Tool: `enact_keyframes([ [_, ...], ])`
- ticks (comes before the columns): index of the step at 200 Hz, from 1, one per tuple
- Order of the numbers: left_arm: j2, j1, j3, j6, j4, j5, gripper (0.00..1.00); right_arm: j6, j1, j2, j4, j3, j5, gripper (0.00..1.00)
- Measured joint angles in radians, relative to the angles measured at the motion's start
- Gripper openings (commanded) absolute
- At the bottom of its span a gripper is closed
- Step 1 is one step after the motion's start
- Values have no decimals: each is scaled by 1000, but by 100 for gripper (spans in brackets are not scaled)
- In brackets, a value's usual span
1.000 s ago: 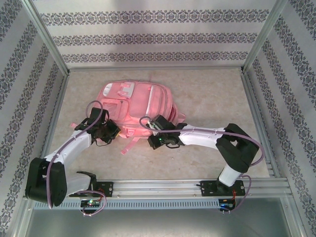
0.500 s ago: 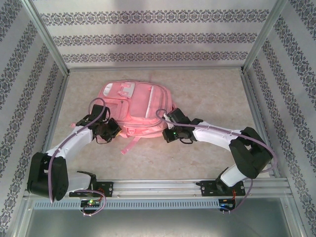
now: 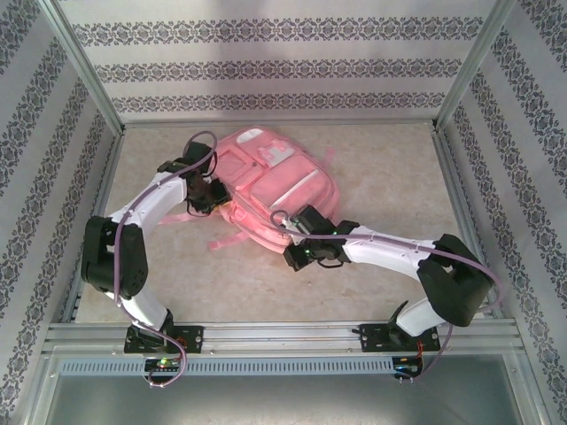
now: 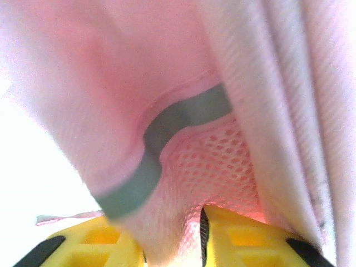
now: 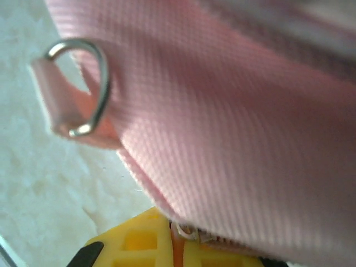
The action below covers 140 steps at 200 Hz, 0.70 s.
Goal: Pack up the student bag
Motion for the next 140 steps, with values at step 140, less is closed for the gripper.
enact_keyframes([
  [140,-242,-26,-533,-397,554,313,52,275,18,122,96,137,-80,0],
])
